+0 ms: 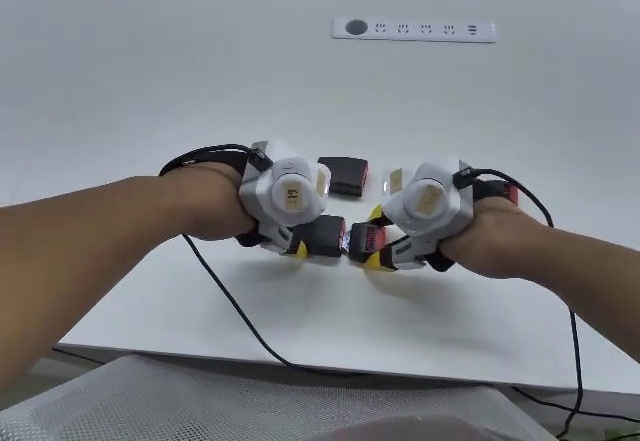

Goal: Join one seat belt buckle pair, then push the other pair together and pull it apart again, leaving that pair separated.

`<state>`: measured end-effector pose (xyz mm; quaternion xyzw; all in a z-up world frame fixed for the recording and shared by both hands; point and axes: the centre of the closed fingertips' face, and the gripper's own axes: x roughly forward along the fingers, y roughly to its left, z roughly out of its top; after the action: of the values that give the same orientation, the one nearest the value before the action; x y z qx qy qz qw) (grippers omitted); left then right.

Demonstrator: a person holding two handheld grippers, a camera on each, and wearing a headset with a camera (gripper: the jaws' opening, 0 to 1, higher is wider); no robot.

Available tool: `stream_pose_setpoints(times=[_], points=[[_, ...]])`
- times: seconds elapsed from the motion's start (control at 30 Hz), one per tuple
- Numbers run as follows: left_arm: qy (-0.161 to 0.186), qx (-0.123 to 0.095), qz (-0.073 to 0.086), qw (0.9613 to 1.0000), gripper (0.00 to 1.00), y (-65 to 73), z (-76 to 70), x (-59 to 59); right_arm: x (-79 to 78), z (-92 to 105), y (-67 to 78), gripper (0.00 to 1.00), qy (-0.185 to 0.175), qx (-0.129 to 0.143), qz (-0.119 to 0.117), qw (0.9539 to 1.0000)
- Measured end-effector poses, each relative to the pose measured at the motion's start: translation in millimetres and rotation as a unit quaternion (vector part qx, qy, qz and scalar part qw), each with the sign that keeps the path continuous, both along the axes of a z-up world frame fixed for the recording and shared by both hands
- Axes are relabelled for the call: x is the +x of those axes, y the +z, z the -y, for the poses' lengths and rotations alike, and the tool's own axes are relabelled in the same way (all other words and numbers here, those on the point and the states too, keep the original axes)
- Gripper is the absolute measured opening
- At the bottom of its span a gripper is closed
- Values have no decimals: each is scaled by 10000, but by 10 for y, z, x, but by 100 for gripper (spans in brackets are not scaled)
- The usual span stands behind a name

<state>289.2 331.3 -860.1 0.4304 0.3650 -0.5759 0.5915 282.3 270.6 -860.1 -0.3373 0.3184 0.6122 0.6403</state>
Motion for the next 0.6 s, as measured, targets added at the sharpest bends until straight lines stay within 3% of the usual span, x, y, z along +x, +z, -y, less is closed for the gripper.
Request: stream_pose_setpoints(times=[0.13, 0.4, 0.47, 0.6], points=[[-84, 90, -11, 9999, 32, -2, 6, 10, 8, -2, 1, 34, -54, 69, -108, 9999], [12, 11, 56, 10000, 32, 5, 1, -2, 13, -9, 2, 34, -18, 84, -80, 9999], [-48, 118, 122, 9998, 33, 5, 12, -7, 5, -15, 3, 34, 21, 50, -107, 9999], [-104, 270, 100, 9995, 33, -6, 15, 9, 3, -9, 6, 35, 7, 87, -160, 9998]])
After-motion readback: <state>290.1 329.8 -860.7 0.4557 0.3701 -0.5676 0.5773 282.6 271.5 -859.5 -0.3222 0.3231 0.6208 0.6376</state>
